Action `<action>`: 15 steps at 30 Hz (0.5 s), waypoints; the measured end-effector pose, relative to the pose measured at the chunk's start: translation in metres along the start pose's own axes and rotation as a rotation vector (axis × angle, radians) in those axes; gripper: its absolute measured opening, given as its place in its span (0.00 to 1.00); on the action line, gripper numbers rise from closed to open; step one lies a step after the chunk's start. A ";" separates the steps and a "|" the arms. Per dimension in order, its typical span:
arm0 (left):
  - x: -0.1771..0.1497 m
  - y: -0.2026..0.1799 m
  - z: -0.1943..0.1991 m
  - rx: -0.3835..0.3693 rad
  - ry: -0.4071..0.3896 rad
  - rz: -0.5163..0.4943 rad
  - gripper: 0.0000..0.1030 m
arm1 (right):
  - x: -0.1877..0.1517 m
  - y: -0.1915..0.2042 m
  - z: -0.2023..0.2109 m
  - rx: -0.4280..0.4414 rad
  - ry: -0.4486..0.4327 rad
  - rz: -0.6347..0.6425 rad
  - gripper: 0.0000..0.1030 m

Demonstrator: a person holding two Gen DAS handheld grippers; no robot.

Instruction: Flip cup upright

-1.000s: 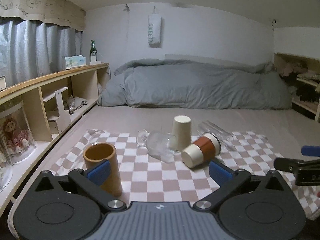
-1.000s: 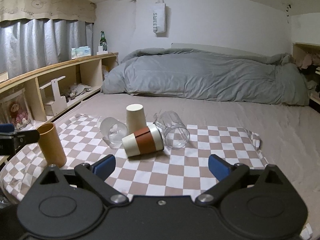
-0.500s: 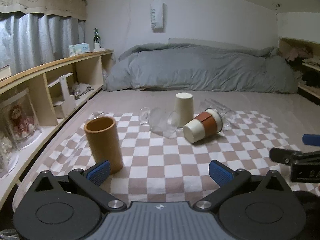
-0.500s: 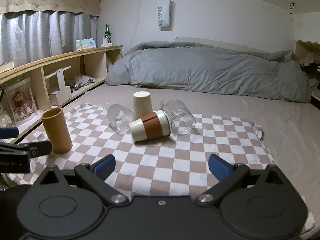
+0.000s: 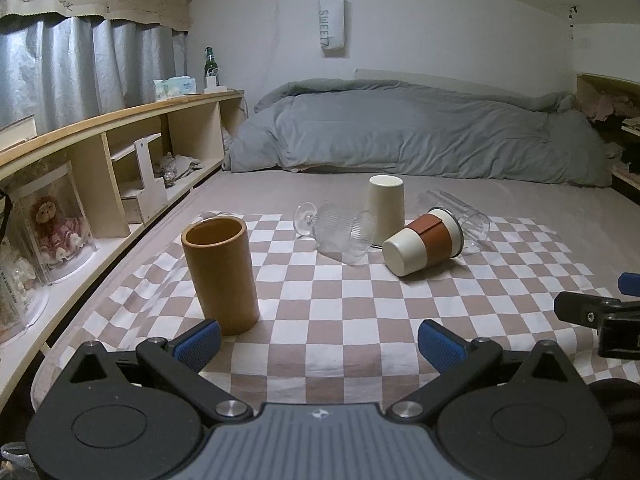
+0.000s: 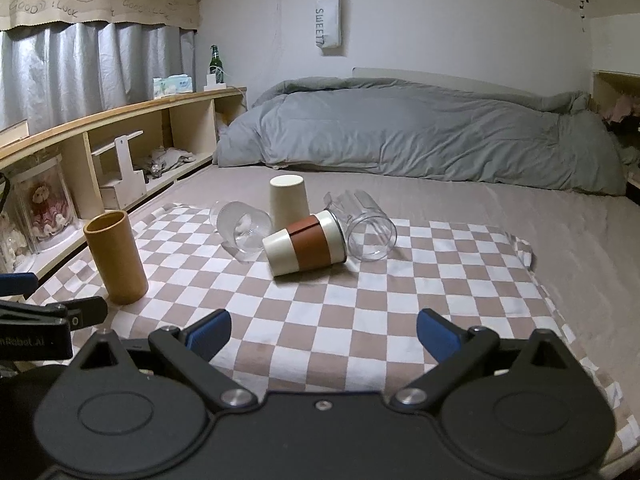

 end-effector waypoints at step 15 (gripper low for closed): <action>-0.001 0.002 0.000 0.003 0.003 0.009 1.00 | -0.001 0.000 -0.003 0.000 0.007 -0.002 0.97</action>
Point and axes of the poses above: each gripper's, at about its wrist camera, not at the fingertips, and z roughly against the way its jaws point, y to its left, x to its top, the point moved 1 cm from there along -z, roughly the way its jaws point
